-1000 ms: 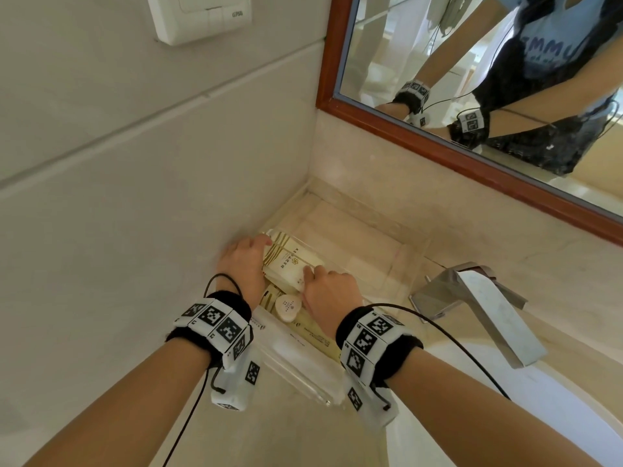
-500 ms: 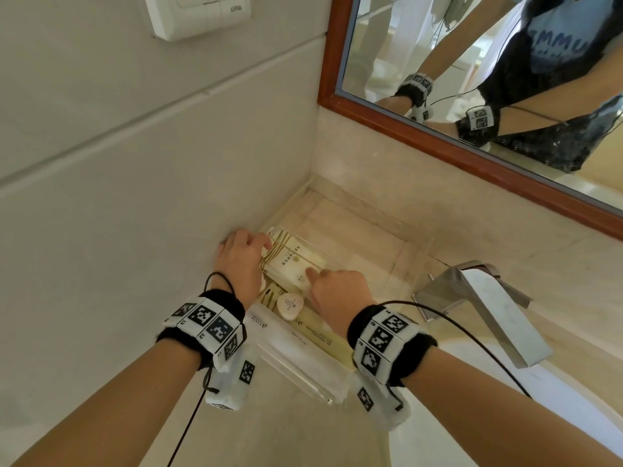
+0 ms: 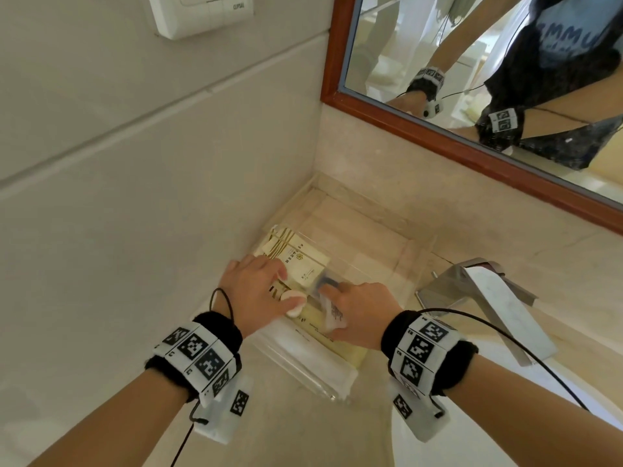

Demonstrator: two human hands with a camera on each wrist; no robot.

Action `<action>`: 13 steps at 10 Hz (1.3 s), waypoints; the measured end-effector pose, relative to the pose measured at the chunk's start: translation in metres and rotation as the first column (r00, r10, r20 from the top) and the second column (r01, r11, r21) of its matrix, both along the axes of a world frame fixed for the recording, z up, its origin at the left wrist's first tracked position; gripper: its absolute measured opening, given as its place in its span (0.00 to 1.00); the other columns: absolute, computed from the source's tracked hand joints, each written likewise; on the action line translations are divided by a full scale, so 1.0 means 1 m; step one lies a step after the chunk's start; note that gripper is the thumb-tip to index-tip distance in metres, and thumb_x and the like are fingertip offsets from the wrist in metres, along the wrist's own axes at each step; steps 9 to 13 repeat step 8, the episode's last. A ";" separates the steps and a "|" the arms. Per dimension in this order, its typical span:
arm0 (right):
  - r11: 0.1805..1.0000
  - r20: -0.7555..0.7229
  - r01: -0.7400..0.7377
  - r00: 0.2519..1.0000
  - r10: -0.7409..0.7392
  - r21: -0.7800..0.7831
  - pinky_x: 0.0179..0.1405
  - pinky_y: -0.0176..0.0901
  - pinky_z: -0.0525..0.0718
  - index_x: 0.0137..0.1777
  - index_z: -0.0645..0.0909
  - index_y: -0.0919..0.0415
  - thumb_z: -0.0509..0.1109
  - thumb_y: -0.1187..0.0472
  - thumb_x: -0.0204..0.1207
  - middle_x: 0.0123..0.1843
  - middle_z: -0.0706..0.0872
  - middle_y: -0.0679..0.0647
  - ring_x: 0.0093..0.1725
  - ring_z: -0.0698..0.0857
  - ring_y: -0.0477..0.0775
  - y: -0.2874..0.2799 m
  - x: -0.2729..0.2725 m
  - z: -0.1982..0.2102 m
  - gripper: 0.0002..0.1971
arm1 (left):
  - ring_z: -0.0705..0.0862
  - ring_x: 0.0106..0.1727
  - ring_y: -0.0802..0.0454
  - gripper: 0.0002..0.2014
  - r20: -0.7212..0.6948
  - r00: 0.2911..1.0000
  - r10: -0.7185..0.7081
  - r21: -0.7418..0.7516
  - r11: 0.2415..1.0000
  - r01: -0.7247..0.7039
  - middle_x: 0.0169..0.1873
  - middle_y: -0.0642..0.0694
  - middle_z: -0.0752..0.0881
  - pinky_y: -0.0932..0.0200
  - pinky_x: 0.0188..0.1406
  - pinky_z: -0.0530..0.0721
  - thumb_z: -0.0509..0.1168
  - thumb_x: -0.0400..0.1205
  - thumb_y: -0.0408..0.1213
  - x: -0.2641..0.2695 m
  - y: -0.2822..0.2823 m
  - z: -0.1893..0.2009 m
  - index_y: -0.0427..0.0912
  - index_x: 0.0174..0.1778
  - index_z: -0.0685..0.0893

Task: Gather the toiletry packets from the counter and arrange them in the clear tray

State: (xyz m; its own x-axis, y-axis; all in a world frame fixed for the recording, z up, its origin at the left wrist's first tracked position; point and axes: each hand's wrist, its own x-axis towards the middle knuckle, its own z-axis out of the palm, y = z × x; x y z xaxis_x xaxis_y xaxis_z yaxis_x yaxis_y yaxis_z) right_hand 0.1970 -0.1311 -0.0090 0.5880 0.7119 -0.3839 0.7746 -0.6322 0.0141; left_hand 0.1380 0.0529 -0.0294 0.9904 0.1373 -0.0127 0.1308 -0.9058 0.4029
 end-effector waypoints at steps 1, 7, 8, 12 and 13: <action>1.000 0.020 0.010 1.000 -0.010 0.020 0.37 0.43 0.78 0.73 0.65 0.54 0.66 0.48 0.77 0.58 0.83 0.55 0.44 0.86 0.59 0.000 -0.001 0.000 0.27 | 0.79 0.54 0.54 0.27 -0.073 0.994 -0.080 0.029 0.996 0.083 0.49 0.56 0.85 0.58 0.56 0.67 0.64 0.63 0.68 -0.002 -0.011 0.000 0.53 0.50 0.82; 0.966 0.061 0.210 0.973 -0.221 0.148 0.36 0.46 0.83 0.68 0.71 0.60 0.57 0.61 0.84 0.53 0.83 0.57 0.38 0.81 0.56 0.006 -0.001 0.013 0.15 | 0.81 0.55 0.49 0.19 -0.028 1.000 0.001 0.054 0.999 0.000 0.51 0.49 0.84 0.54 0.56 0.71 0.66 0.69 0.58 0.001 -0.008 0.010 0.48 0.48 0.85; 0.935 -0.004 0.311 0.949 -0.315 0.172 0.53 0.52 0.86 0.65 0.75 0.62 0.60 0.63 0.82 0.58 0.83 0.59 0.55 0.85 0.61 -0.003 0.011 0.032 0.13 | 0.80 0.57 0.50 0.18 -0.021 1.000 -0.017 0.070 0.997 0.019 0.52 0.51 0.85 0.54 0.59 0.70 0.67 0.73 0.56 0.004 -0.016 0.031 0.49 0.52 0.84; 0.935 -0.004 0.311 0.949 -0.315 0.172 0.53 0.52 0.86 0.65 0.75 0.62 0.60 0.63 0.82 0.58 0.83 0.59 0.55 0.85 0.61 -0.003 0.011 0.032 0.13 | 0.80 0.57 0.50 0.18 -0.021 1.000 -0.017 0.070 0.997 0.019 0.52 0.51 0.85 0.54 0.59 0.70 0.67 0.73 0.56 0.004 -0.016 0.031 0.49 0.52 0.84; 0.935 -0.004 0.311 0.949 -0.315 0.172 0.53 0.52 0.86 0.65 0.75 0.62 0.60 0.63 0.82 0.58 0.83 0.59 0.55 0.85 0.61 -0.003 0.011 0.032 0.13 | 0.80 0.57 0.50 0.18 -0.021 1.000 -0.017 0.070 0.997 0.019 0.52 0.51 0.85 0.54 0.59 0.70 0.67 0.73 0.56 0.004 -0.016 0.031 0.49 0.52 0.84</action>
